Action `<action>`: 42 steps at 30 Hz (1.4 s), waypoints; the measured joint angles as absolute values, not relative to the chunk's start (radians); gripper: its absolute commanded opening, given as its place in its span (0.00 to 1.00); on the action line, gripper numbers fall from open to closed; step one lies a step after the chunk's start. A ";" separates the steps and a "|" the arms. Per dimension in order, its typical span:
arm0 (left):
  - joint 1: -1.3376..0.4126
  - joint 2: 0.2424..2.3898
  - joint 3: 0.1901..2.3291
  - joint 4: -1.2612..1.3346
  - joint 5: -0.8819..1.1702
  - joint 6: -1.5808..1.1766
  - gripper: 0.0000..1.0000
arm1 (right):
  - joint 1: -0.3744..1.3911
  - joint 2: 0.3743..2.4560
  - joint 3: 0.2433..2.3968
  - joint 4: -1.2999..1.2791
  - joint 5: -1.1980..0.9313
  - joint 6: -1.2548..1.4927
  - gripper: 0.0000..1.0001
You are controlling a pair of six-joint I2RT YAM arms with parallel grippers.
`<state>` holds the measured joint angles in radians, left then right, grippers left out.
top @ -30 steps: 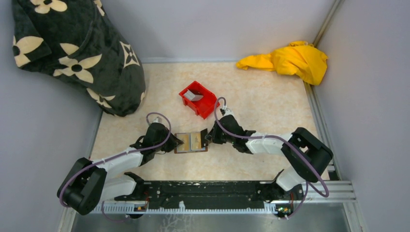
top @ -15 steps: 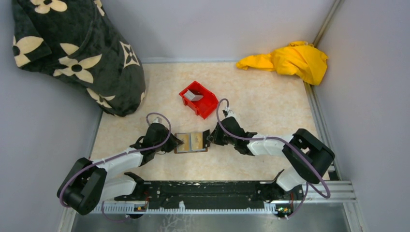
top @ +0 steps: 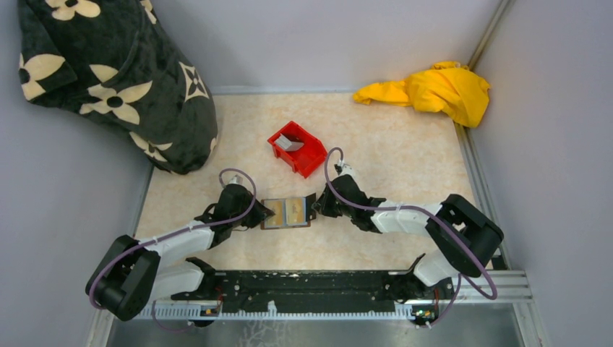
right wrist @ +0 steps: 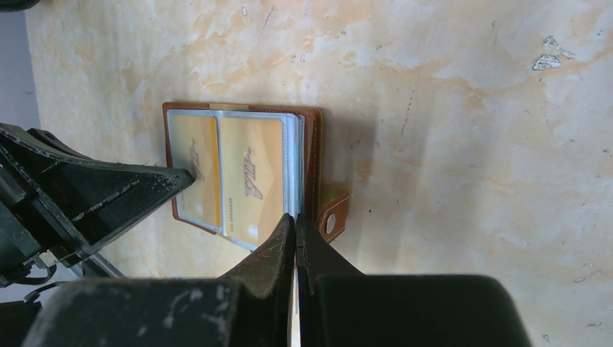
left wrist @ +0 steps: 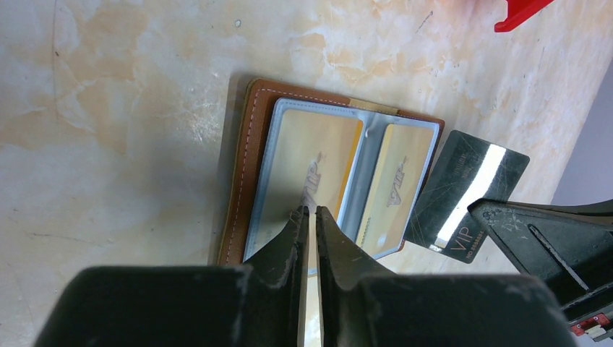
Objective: Put the credit cards into the card holder
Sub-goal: Turn over the credit card in the card holder.
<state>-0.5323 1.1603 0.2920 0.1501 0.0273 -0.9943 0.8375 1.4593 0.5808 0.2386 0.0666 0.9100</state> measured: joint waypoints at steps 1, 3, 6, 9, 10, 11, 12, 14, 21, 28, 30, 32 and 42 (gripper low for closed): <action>-0.532 1.161 0.292 0.150 0.027 -0.994 0.14 | 0.838 1.459 0.581 0.239 0.067 0.910 0.00; -0.532 1.161 0.292 0.151 0.027 -0.994 0.14 | 0.838 1.459 0.581 0.239 0.066 0.910 0.00; -0.533 1.163 0.292 0.154 0.028 -0.994 0.14 | 0.838 1.462 0.581 0.244 0.062 0.910 0.00; -0.534 1.164 0.292 0.156 0.028 -0.995 0.14 | 0.838 1.463 0.581 0.249 0.056 0.913 0.00; -0.535 1.164 0.292 0.156 0.028 -0.995 0.14 | 0.838 1.463 0.581 0.253 0.054 0.914 0.00; -0.535 1.164 0.292 0.157 0.028 -0.995 0.14 | 0.838 1.464 0.581 0.258 0.051 0.915 0.00; -0.536 1.165 0.292 0.158 0.028 -0.995 0.14 | 0.839 1.465 0.581 0.262 0.050 0.918 0.00; -0.538 1.165 0.292 0.158 0.028 -0.996 0.14 | 0.842 1.467 0.581 0.268 0.047 0.921 0.00; -0.544 1.165 0.289 0.160 0.028 -1.000 0.13 | 0.844 1.478 0.573 0.292 0.039 0.939 0.00; -0.544 1.165 0.287 0.163 0.028 -1.002 0.13 | 0.851 1.484 0.559 0.300 0.043 0.948 0.00; -0.545 1.163 0.286 0.163 0.027 -1.002 0.13 | 0.853 1.484 0.553 0.305 0.047 0.949 0.00; -0.546 1.161 0.284 0.164 0.027 -1.002 0.13 | 0.854 1.484 0.547 0.309 0.048 0.955 0.00; -0.548 1.150 0.275 0.165 0.028 -1.002 0.12 | 0.855 1.502 0.489 0.472 0.012 0.992 0.00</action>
<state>-0.5484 1.1503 0.2752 0.1654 0.0277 -1.0023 0.8551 1.5021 0.4889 0.4725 0.0120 0.9916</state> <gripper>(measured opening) 0.125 0.009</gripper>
